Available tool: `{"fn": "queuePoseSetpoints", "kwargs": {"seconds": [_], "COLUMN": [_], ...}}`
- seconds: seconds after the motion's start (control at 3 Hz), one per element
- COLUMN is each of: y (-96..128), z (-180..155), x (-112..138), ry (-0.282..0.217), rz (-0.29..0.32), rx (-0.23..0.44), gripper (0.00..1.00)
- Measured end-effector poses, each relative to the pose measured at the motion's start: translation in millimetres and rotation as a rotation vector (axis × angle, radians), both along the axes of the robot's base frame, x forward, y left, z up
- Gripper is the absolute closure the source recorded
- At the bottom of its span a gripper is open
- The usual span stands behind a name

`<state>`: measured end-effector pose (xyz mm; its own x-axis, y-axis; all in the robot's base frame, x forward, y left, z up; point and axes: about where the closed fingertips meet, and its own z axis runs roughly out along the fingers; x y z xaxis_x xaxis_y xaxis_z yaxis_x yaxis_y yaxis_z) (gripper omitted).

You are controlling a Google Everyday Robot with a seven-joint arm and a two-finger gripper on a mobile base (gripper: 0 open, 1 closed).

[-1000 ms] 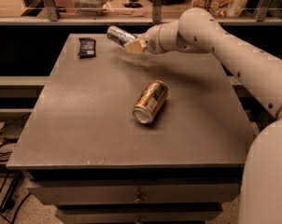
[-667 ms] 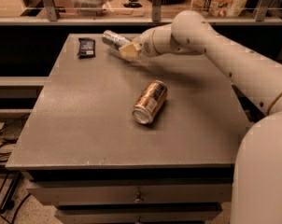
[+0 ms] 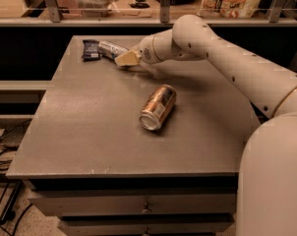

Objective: Move redbull can near rxbar blueberry

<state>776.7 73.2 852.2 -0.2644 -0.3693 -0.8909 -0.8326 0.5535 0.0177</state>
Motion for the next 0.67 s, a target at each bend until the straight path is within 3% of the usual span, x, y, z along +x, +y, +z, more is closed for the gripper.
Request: {"fn": "queuePoseSetpoints", "kwargs": {"seconds": [0.33,0.67], "y": [5.2,5.2], "z": [1.5,1.5], "x": [-3.2,-3.2], "ry": [0.002,0.002], "rz": [0.009,0.009], "rx": [0.009,0.009], "gripper": [0.00,0.00]}}
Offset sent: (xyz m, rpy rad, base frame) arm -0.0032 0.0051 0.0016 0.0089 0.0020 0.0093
